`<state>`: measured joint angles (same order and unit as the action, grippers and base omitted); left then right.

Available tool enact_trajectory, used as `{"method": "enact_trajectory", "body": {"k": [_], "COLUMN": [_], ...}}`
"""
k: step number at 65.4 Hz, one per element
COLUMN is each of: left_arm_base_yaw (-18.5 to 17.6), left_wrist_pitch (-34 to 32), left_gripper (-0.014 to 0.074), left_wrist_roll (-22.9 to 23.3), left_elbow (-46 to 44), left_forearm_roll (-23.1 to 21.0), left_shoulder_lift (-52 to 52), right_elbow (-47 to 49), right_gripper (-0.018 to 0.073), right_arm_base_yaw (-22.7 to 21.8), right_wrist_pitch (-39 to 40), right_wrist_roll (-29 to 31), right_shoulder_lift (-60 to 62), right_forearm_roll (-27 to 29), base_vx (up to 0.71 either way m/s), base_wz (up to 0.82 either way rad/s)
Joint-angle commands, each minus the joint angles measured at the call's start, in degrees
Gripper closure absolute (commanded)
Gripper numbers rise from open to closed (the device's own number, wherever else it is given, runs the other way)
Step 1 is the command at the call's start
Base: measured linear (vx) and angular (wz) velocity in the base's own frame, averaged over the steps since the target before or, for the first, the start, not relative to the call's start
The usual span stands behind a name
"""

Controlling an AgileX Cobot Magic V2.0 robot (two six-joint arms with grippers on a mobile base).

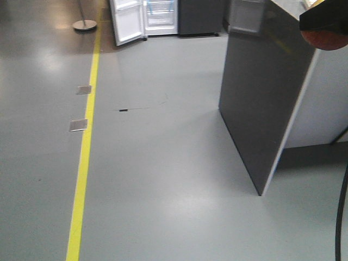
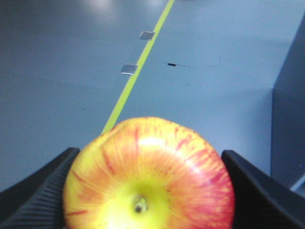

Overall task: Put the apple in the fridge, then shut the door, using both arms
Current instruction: 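Drive the base away from the counter toward the open fridge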

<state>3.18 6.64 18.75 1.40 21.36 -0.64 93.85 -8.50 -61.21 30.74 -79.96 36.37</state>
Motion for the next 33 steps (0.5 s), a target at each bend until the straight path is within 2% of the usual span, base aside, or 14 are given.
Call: {"method": "enact_trajectory", "body": {"k": [1, 33], "left_arm_base_yaw": [-0.3, -0.3], "left_wrist_pitch": [-3.5, -3.5], "left_gripper": [0.0603, 0.0603], "left_wrist_roll": [0.1, 0.1], "left_elbow": [-1.1, -1.1], "left_forearm_roll": [-0.3, -0.3], "left_shoulder_lift": [-0.9, -0.9], "right_elbow": [1.8, 1.8], "right_gripper": [0.0437, 0.0437], "right_arm_base_yaw": [-0.2, -0.2], "right_wrist_pitch": [3.3, 3.3], "right_wrist_roll": [0.4, 0.4], "right_shoulder_lift": [1.8, 1.8], "right_forearm_roll": [2.5, 2.5], "base_vx": [0.07, 0.09], "base_wz": [0.34, 0.29]}}
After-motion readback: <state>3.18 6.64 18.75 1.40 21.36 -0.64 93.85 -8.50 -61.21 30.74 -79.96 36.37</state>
